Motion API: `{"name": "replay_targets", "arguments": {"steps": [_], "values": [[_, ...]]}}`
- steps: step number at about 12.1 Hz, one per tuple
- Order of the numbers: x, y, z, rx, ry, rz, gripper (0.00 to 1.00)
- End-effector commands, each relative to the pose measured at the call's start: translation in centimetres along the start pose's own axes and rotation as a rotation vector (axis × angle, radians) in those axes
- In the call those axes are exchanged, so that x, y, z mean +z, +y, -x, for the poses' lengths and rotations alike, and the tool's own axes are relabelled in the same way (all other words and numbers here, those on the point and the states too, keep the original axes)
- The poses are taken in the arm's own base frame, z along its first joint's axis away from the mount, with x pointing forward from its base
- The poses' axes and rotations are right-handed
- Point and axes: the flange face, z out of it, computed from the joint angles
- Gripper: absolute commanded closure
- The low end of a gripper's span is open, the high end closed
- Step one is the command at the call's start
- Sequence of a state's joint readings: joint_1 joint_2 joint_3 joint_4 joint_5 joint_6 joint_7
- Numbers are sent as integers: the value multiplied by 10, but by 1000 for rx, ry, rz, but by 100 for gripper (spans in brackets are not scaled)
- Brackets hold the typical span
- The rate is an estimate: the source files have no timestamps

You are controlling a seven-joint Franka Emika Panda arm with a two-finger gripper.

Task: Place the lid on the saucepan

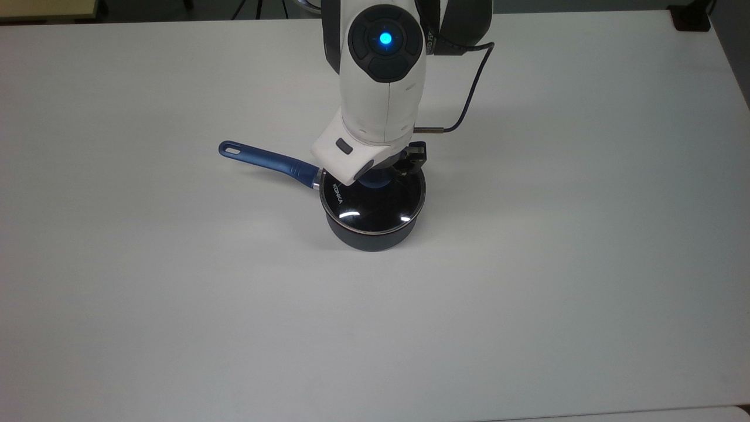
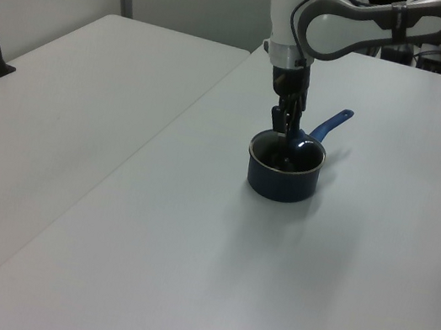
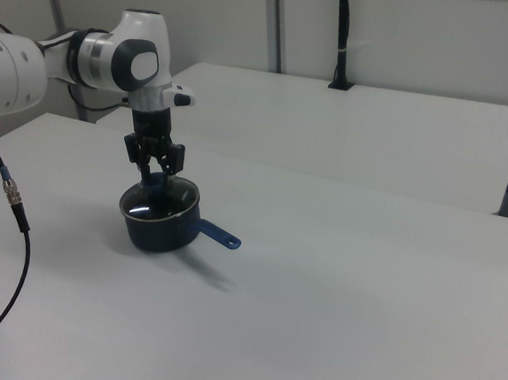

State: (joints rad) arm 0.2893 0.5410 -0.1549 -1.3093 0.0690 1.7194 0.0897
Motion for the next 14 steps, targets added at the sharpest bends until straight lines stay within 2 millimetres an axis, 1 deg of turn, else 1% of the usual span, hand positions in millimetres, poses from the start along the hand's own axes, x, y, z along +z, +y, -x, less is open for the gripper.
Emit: {"name": "replay_targets", "arguments": {"steps": [1,2,3,5,6,8,9,10,11,12,14], "values": [[0,-3,-7,22,30,-13,0],[-11,-1,-3,18,44,-15,0],[-29,5,6,21,66,-22,0],[-64,19,37,17,99,-16,0],[-74,30,56,21,109,0,0],[-96,70,96,62,137,5,0],[-103,90,111,91,140,5,0],[-106,105,124,109,137,24,0],[-104,122,130,130,132,46,0],[-105,133,132,146,132,49,0],[-104,137,131,161,127,49,0]]}}
